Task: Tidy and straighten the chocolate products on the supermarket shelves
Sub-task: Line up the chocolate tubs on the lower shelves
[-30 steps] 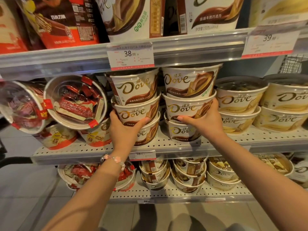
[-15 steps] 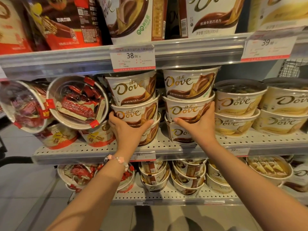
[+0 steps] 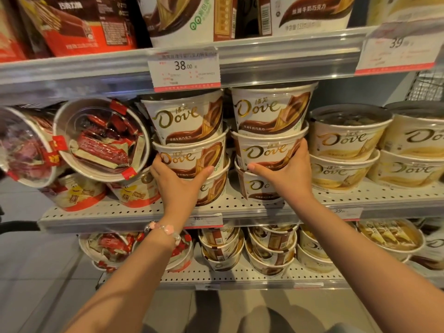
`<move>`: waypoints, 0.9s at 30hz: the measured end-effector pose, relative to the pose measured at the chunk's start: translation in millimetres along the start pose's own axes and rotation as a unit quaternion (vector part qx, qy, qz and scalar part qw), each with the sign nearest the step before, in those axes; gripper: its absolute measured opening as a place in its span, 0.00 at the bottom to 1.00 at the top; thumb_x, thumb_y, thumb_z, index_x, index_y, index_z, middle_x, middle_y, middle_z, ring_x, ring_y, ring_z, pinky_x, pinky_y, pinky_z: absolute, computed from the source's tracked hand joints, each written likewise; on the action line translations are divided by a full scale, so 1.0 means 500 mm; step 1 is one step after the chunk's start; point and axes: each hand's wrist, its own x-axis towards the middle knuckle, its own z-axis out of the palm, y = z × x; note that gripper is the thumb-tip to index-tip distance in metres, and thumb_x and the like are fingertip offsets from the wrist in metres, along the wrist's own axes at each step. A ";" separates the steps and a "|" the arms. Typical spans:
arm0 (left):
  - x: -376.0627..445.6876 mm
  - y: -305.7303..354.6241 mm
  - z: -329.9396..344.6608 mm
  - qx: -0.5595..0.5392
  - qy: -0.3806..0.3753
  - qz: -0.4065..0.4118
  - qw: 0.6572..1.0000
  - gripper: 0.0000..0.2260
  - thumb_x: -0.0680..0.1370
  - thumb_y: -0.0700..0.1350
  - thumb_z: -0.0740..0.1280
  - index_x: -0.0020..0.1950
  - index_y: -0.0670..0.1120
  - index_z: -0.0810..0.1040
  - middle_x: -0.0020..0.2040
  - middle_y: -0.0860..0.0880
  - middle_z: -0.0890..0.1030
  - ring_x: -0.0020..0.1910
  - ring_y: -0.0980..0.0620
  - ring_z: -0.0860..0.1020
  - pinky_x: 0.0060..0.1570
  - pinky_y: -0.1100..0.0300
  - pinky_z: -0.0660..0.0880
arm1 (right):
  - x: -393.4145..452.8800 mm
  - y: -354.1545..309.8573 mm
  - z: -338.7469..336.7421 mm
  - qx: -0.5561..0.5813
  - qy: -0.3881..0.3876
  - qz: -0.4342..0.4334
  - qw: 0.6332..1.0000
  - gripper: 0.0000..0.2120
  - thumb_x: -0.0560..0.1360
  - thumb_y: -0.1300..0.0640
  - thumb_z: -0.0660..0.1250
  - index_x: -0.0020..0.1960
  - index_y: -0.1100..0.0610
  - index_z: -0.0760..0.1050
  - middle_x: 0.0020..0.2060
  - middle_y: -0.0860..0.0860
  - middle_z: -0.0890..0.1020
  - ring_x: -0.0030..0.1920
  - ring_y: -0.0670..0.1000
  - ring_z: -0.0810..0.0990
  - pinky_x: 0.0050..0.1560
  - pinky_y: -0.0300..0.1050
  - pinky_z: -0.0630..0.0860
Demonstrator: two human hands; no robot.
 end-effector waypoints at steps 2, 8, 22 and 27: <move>0.003 -0.002 -0.005 0.003 -0.007 -0.001 1.000 0.48 0.61 0.54 0.79 0.72 0.42 0.56 0.66 0.48 0.61 0.61 0.61 0.57 0.64 0.63 0.56 | 0.000 0.000 0.002 -0.004 0.005 0.003 1.000 0.60 0.50 0.32 0.76 0.73 0.54 0.55 0.69 0.51 0.68 0.70 0.51 0.65 0.68 0.53 0.67; 0.008 -0.002 -0.009 0.000 -0.023 -0.010 1.000 0.48 0.61 0.53 0.79 0.73 0.43 0.55 0.65 0.51 0.61 0.62 0.60 0.57 0.63 0.64 0.56 | -0.007 -0.008 0.019 -0.014 0.039 0.013 0.999 0.60 0.51 0.34 0.77 0.74 0.56 0.54 0.71 0.52 0.66 0.72 0.52 0.63 0.69 0.53 0.66; 0.000 -0.009 0.000 -0.011 -0.012 -0.038 0.999 0.51 0.63 0.54 0.78 0.76 0.46 0.51 0.74 0.47 0.57 0.72 0.51 0.57 0.65 0.62 0.55 | -0.018 -0.001 0.028 -0.011 0.041 0.007 0.999 0.62 0.55 0.34 0.76 0.76 0.57 0.47 0.74 0.54 0.59 0.74 0.53 0.56 0.73 0.50 0.58; -0.004 -0.009 0.001 -0.013 -0.011 -0.043 0.999 0.51 0.63 0.56 0.77 0.77 0.47 0.50 0.75 0.47 0.56 0.74 0.50 0.56 0.73 0.51 0.56 | -0.018 0.008 0.031 -0.001 0.025 0.011 1.000 0.65 0.57 0.33 0.75 0.76 0.58 0.40 0.76 0.54 0.53 0.75 0.52 0.50 0.72 0.46 0.50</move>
